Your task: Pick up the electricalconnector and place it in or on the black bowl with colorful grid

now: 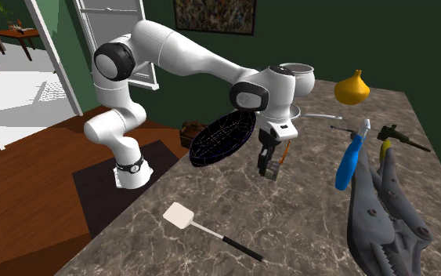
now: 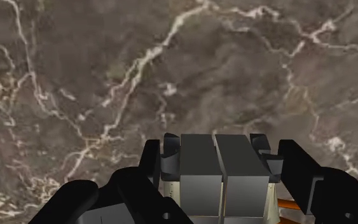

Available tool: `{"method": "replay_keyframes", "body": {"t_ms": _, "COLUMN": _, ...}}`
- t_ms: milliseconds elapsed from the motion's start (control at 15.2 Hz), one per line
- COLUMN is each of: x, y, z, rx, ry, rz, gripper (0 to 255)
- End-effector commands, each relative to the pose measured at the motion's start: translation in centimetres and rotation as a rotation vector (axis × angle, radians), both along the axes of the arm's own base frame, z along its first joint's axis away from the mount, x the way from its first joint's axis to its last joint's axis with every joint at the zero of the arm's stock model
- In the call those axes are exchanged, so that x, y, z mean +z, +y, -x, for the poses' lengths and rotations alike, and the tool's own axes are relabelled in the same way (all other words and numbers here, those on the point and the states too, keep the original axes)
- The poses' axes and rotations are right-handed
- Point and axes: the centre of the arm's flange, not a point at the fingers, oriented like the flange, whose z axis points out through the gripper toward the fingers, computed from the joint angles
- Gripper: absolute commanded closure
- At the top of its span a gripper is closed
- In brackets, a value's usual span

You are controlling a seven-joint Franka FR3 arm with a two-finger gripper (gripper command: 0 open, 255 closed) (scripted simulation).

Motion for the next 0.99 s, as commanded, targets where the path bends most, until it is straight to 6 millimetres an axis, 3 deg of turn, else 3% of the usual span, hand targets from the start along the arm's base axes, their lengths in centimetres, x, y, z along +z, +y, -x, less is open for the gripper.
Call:
{"method": "replay_keyframes", "body": {"t_ms": 0, "x": 0.0, "y": 0.0, "z": 0.0, "rx": 0.0, "ry": 0.0, "rz": 0.0, "gripper": 255}}
{"method": "replay_keyframes", "body": {"t_ms": 198, "x": 0.0, "y": 0.0, "z": 0.0, "rx": 0.0, "ry": 0.0, "rz": 0.0, "gripper": 255}}
{"method": "replay_keyframes", "body": {"t_ms": 924, "x": 5.8, "y": 0.0, "z": 0.0, "rx": 0.0, "ry": 0.0, "rz": 0.0, "gripper": 255}}
